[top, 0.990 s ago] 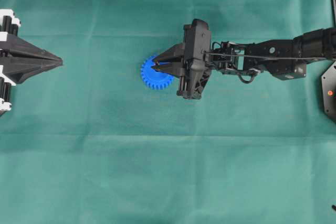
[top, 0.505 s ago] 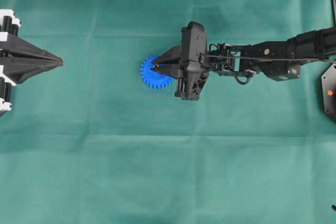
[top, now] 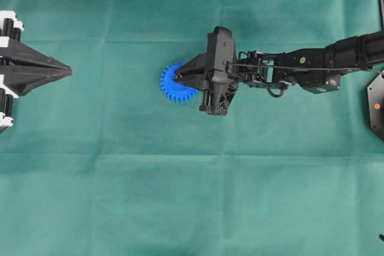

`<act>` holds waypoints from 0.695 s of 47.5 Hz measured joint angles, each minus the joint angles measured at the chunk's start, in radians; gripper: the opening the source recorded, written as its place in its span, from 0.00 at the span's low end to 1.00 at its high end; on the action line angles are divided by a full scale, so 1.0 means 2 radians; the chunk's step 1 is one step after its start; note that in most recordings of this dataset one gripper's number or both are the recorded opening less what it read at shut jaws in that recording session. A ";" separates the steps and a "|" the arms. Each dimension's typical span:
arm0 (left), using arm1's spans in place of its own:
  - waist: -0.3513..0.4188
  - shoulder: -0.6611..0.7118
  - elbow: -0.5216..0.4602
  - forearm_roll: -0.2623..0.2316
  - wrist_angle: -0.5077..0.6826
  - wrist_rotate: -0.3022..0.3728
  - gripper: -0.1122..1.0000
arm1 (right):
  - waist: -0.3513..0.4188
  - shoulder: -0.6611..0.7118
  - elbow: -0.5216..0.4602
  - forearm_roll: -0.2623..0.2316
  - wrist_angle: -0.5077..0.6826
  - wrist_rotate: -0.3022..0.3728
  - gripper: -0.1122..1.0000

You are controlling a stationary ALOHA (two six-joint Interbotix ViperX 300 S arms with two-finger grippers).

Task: Insert the shaft placed at a random location into the center hole of the medium gear at another random location.
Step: 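Lower the shaft into the blue gear's center hole with the right gripper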

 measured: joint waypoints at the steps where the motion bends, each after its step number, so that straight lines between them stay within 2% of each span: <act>1: 0.000 -0.001 -0.001 0.000 0.000 0.000 0.10 | 0.001 0.000 0.000 0.000 0.000 0.001 0.22; 26: 0.000 0.000 0.000 0.000 0.000 0.000 0.10 | 0.001 0.000 0.001 0.000 -0.001 0.000 0.24; 29: 0.000 0.000 -0.001 0.000 0.000 0.000 0.10 | 0.001 0.000 0.000 0.000 -0.001 0.001 0.34; 33: 0.000 -0.001 0.000 0.000 0.000 0.000 0.10 | 0.001 0.000 0.000 0.000 -0.001 0.001 0.57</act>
